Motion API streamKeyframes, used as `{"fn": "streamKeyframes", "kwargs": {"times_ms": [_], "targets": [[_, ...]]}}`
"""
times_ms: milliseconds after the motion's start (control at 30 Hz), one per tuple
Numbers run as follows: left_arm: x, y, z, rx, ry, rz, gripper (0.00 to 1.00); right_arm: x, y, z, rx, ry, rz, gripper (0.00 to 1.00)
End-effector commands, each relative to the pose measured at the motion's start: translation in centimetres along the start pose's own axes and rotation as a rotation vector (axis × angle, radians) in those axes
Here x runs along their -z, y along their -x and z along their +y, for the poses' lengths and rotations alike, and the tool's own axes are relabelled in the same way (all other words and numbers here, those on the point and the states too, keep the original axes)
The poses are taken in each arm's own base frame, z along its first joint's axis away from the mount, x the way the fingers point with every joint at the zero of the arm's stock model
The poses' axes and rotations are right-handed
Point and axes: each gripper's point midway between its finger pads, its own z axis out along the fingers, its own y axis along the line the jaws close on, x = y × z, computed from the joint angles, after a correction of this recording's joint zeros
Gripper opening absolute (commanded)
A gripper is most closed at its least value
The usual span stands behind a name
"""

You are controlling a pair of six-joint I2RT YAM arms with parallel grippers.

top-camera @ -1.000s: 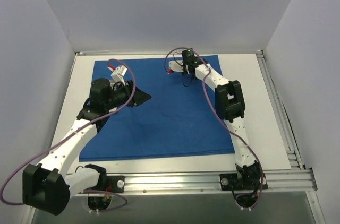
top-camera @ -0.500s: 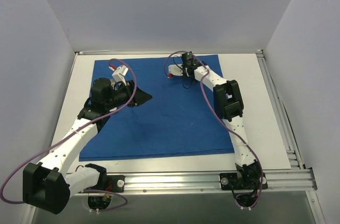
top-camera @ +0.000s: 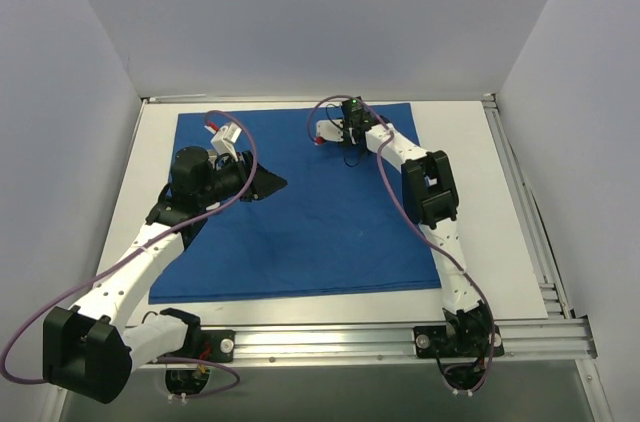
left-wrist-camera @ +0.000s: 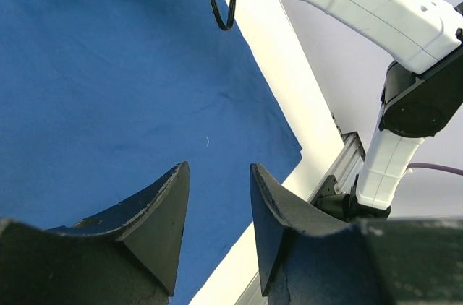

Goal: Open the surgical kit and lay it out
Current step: Place the medical item in the surgical kit, then pick up the medical item from the container.

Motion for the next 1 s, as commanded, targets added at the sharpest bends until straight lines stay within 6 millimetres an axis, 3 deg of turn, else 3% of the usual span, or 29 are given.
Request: {"fn": "streamKeyframes", "kwargs": {"times_ms": [0,133,233,267,367,500,533,567,633,667,800,867,967], "targets": [[0.3,1.3,-1.5,-0.035,-0.039,-0.028,0.48,1.8,0.9,-2.2,-0.039,-0.049,-0.031,0.33],[0.7,1.4,0.0,-0.005,0.037,-0.019,0.48,3.6,1.1,-4.1,-0.119,-0.109,-0.050,0.43],[1.4,2.3,1.3,-0.005,0.103,-0.039,0.48,6.1,0.8,-5.8,-0.211,-0.162,-0.073,0.55],[1.6,2.6,1.8,-0.005,0.124,-0.045,0.48,7.7,0.7,-7.0,-0.238,-0.200,-0.084,0.56],[2.3,3.4,4.9,0.031,0.261,-0.048,0.47,10.2,0.2,-7.9,-0.351,-0.243,-0.081,0.59],[3.4,4.0,9.7,0.094,0.442,0.003,0.43,13.0,0.4,-7.4,-0.540,-0.243,-0.102,0.63],[3.7,3.1,11.6,0.123,0.519,0.051,0.43,13.5,0.5,-7.1,-0.579,-0.243,-0.111,0.65],[3.9,4.3,11.9,0.102,0.552,0.040,0.43,14.6,1.2,-6.7,-0.618,-0.239,-0.144,0.67],[4.4,3.8,14.0,0.095,0.650,0.086,0.42,15.9,2.1,-7.0,-0.777,-0.266,-0.211,0.67],[4.9,4.8,14.9,0.081,0.713,0.063,0.42,17.5,2.5,-8.2,-0.853,-0.299,-0.256,0.66],[5.4,5.4,18.2,0.070,0.842,0.085,0.42,20.5,5.3,-10.7,-1.165,-0.325,-0.359,0.65],[5.4,4.9,20.0,0.089,0.901,0.126,0.41,20.8,6.7,-10.1,-1.312,-0.293,-0.377,0.57],[5.0,5.6,21.7,0.075,0.952,0.147,0.40,21.7,9.5,-7.7,-1.366,-0.227,-0.402,0.53]]}}
